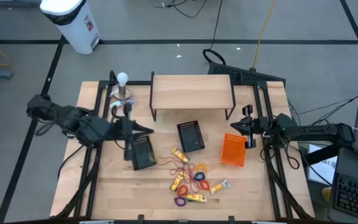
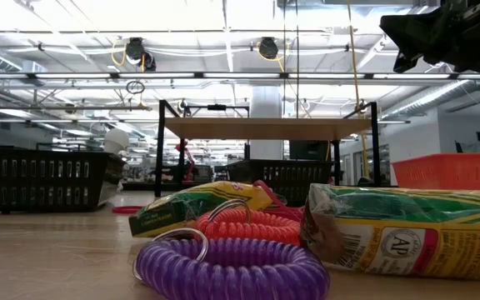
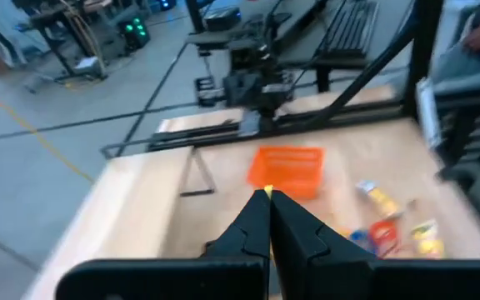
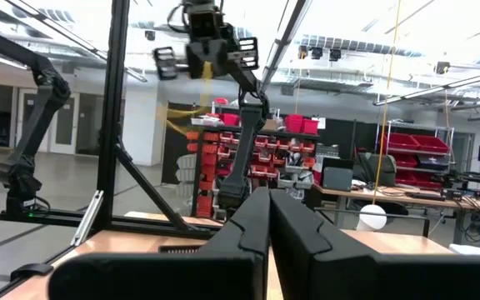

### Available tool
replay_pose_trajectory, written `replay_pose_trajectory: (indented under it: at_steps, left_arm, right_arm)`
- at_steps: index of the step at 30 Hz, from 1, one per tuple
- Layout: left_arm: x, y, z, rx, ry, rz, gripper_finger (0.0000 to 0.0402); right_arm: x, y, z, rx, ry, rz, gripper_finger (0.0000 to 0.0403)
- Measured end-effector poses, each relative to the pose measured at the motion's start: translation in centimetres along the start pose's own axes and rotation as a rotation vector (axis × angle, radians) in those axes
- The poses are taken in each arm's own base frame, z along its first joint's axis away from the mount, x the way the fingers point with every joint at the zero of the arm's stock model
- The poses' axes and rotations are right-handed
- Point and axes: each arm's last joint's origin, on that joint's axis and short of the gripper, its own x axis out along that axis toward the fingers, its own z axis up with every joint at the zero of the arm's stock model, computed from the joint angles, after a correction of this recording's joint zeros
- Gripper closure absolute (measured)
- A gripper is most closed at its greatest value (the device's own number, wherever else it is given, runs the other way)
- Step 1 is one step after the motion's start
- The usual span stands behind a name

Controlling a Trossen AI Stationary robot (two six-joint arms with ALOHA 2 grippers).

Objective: Pick & Place Office Desk Supplies
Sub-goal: Put the yellow rubber band into the left black bin

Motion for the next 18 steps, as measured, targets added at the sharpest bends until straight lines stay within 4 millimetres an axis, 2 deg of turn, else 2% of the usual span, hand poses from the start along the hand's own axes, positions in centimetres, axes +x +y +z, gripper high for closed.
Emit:
replay_pose_trajectory:
  at_steps: [3, 9, 13, 18]
  left_arm:
    - [-1.1, 1.6, -0.3, 0.08, 0.006, -0.018, 0.0401]
    - [-4.8, 5.7, -1.0, 0.087, -0.076, -0.021, 0.0401]
    - [-7.1, 7.0, -3.3, 0.085, -0.146, -0.043, 0.0401]
    - [-8.7, 7.2, -6.9, -0.016, -0.269, 0.012, 0.0401]
  right_arm:
    - [0.0, 0.0, 0.0, 0.0, 0.0, 0.0, 0.0399]
    - [0.0, 0.0, 0.0, 0.0, 0.001, 0.0, 0.0399]
    - [0.0, 0.0, 0.0, 0.0, 0.001, 0.0, 0.0399]
    - [0.0, 0.0, 0.0, 0.001, 0.002, 0.0, 0.0399]
